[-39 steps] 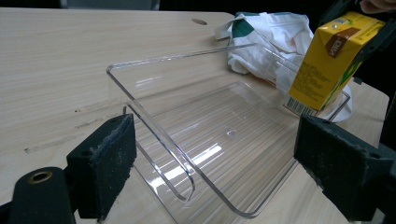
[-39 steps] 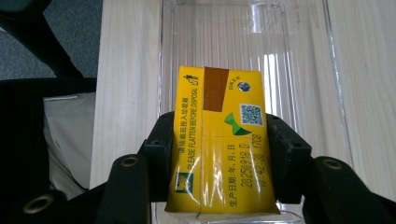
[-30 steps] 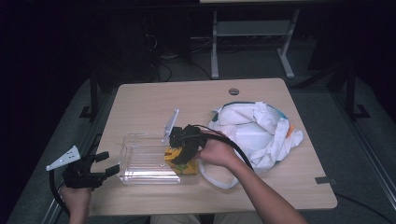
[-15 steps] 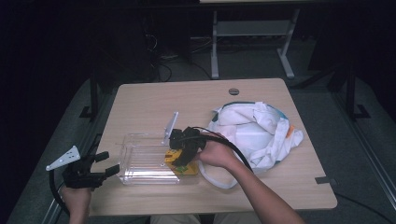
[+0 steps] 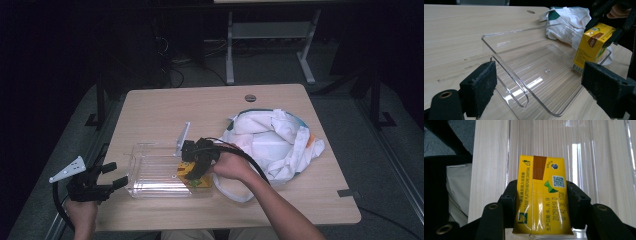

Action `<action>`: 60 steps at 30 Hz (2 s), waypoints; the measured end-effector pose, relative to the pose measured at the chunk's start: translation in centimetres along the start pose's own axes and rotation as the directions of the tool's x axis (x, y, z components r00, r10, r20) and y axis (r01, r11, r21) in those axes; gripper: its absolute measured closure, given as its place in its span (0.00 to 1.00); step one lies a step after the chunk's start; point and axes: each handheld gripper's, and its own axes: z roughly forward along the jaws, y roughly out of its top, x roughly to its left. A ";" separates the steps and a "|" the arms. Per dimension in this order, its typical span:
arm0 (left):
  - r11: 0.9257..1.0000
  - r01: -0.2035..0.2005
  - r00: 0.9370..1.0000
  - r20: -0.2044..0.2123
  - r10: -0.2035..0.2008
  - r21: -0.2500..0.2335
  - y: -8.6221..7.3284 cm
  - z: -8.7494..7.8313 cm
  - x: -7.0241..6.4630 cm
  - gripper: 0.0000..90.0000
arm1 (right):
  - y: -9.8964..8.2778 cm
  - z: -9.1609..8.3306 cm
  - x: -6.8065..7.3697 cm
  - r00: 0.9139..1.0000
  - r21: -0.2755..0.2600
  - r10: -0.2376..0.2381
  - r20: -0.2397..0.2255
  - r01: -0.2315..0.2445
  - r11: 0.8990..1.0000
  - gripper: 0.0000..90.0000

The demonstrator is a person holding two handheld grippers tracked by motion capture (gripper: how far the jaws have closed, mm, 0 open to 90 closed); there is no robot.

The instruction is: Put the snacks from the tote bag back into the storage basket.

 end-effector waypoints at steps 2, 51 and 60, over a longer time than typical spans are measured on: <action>1.000 0.001 1.000 0.000 -0.001 -0.001 0.0 0.0 0.0 0.14 | -0.1 0.2 0.0 1.000 0.000 0.002 -0.005 -0.002 1.000 0.56; 1.000 0.003 1.000 0.002 -0.003 0.003 0.0 0.2 -0.1 0.14 | -2.9 -0.1 0.0 0.999 0.011 0.024 -0.027 -0.024 1.000 0.54; 1.000 0.002 1.000 0.001 -0.002 0.002 0.0 0.1 0.0 0.14 | -3.0 -0.1 0.5 1.000 0.009 0.000 -0.029 0.000 1.000 0.54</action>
